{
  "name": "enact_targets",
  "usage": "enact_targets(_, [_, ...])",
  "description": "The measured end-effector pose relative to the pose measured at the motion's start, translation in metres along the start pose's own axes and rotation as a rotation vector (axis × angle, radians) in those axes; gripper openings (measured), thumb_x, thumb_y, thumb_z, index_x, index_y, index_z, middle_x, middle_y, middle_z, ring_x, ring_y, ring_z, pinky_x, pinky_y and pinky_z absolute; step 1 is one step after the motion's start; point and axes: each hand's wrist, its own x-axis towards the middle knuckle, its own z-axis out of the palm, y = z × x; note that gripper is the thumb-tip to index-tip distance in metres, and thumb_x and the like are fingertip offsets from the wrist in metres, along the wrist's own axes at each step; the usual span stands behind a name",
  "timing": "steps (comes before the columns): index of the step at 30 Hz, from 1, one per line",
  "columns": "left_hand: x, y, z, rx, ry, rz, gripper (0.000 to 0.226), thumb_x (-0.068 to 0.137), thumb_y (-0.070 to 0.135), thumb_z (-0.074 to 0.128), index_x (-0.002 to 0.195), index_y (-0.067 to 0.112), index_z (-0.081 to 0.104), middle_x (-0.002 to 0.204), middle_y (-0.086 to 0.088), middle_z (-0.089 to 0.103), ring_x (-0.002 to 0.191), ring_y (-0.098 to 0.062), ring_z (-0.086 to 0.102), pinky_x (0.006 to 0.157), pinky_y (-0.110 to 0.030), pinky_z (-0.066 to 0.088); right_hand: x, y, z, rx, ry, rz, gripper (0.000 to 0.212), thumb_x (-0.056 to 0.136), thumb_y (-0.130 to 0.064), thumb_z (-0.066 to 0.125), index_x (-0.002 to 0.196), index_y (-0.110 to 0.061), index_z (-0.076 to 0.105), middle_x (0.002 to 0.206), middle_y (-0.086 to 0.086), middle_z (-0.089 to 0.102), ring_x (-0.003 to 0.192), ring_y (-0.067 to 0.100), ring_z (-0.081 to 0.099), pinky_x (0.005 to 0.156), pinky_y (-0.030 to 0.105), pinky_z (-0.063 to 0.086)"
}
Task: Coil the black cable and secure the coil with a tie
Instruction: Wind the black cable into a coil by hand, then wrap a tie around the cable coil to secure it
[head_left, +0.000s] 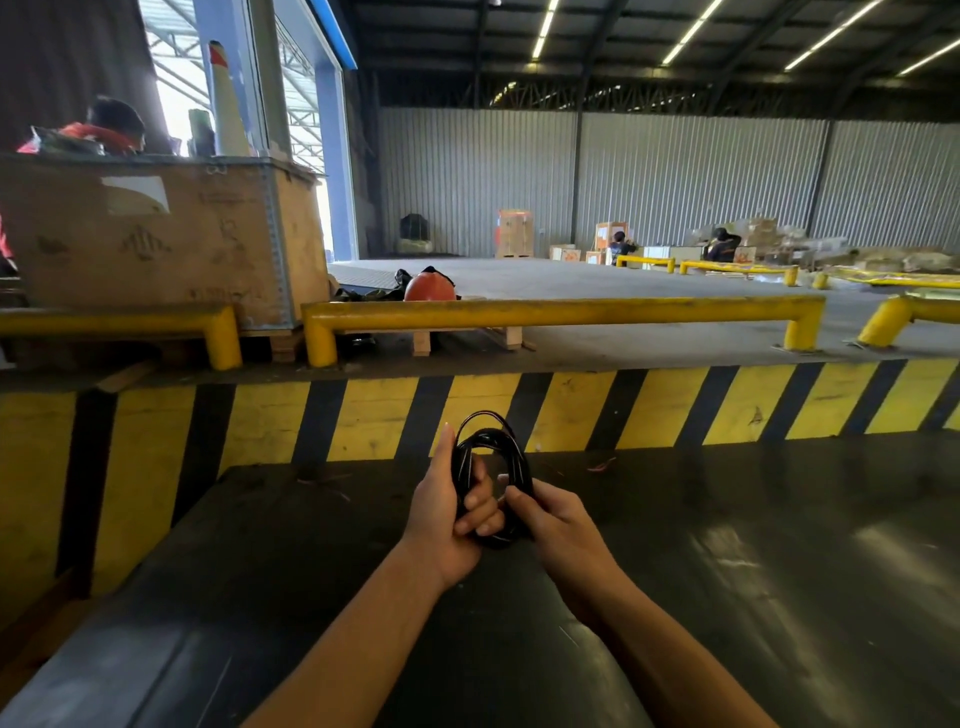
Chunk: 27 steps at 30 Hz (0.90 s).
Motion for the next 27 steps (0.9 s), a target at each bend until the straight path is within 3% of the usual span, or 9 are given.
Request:
enact_targets(3, [0.003,-0.006,-0.007,0.053,0.055,-0.059,0.056,0.079,0.063,0.049,0.078,0.009,0.064,0.054,-0.003,0.053,0.048,-0.014,0.050,0.054,-0.030,0.047,0.002,0.003,-0.003,-0.083,0.071,-0.063,0.022,0.098,-0.015,0.044,0.099,-0.014,0.066,0.087,0.009,0.067,0.084,0.022,0.064,0.083,0.044,0.053])
enact_targets(6, [0.005,-0.004,-0.025,0.287,0.057,-0.133,0.072,0.081,0.069,0.045,0.106,0.004,0.064,0.083,-0.011,0.073,0.087,-0.027,0.065,0.079,-0.041,0.049,0.002,0.005,-0.017,-0.319,0.111,-0.113,0.021,0.098,-0.020,0.043,0.095,-0.018,0.063,0.080,-0.004,0.062,0.071,-0.001,0.060,0.060,0.013,0.047])
enact_targets(9, [0.009,0.005,-0.035,0.554,0.037,-0.125,0.076,0.073,0.073,0.052,0.116,0.011,0.060,0.112,-0.013,0.069,0.107,-0.028,0.062,0.090,-0.045,0.048,-0.003,0.013,-0.025,-0.611,0.048,-0.108,0.017,0.098,-0.023,0.044,0.096,-0.027,0.060,0.086,-0.012,0.059,0.079,0.000,0.057,0.059,0.011,0.040])
enact_targets(12, [0.008,0.006,-0.031,0.918,-0.114,-0.153,0.080,0.054,0.084,0.059,0.105,0.023,0.066,0.107,-0.004,0.069,0.099,-0.017,0.065,0.092,-0.037,0.048,-0.013,0.025,-0.021,-0.763,-0.085,-0.089,0.018,0.097,-0.025,0.045,0.102,-0.023,0.063,0.095,-0.005,0.062,0.088,0.011,0.059,0.071,0.021,0.043])
enact_targets(14, [0.005,-0.008,-0.031,1.079,-0.194,-0.186,0.074,0.056,0.083,0.058,0.093,0.020,0.070,0.094,-0.004,0.072,0.087,-0.017,0.067,0.082,-0.033,0.050,-0.024,0.034,-0.021,-0.799,-0.131,-0.057,0.025,0.096,-0.024,0.047,0.114,-0.019,0.063,0.108,0.002,0.065,0.098,0.016,0.060,0.084,0.031,0.049])
enact_targets(16, [0.002,-0.031,-0.036,1.135,-0.185,-0.154,0.067,0.065,0.075,0.058,0.084,0.011,0.070,0.080,-0.011,0.069,0.072,-0.021,0.065,0.073,-0.038,0.053,-0.037,0.042,-0.023,-0.823,-0.130,-0.026,0.028,0.096,-0.020,0.047,0.119,-0.016,0.062,0.115,0.008,0.065,0.104,0.020,0.060,0.090,0.038,0.049])
enact_targets(19, [-0.006,-0.076,-0.043,1.125,-0.153,-0.052,0.045,0.084,0.052,0.060,0.082,0.008,0.069,0.082,-0.022,0.068,0.071,-0.032,0.066,0.072,-0.049,0.056,-0.061,0.059,-0.030,-0.823,-0.129,0.051,0.028,0.096,-0.015,0.047,0.119,-0.012,0.061,0.114,0.012,0.066,0.102,0.024,0.061,0.090,0.041,0.048])
enact_targets(24, [-0.023,-0.145,-0.059,1.105,-0.042,-0.023,0.028,0.087,0.039,0.063,0.069,0.019,0.068,0.048,0.012,0.057,0.042,-0.001,0.050,0.047,-0.031,0.042,-0.110,0.111,-0.053,-0.727,-0.177,0.311,0.029,0.097,-0.031,0.044,0.101,-0.009,0.062,0.088,0.013,0.063,0.078,0.024,0.058,0.078,0.047,0.048])
enact_targets(27, [-0.037,-0.178,-0.075,1.203,-0.006,-0.116,0.022,0.086,0.037,0.065,0.071,0.022,0.071,0.058,0.010,0.065,0.053,-0.004,0.059,0.054,-0.028,0.048,-0.141,0.151,-0.077,-0.544,-0.185,0.525,0.046,0.091,-0.054,0.046,0.091,-0.012,0.064,0.083,0.005,0.064,0.076,0.017,0.059,0.076,0.041,0.050])
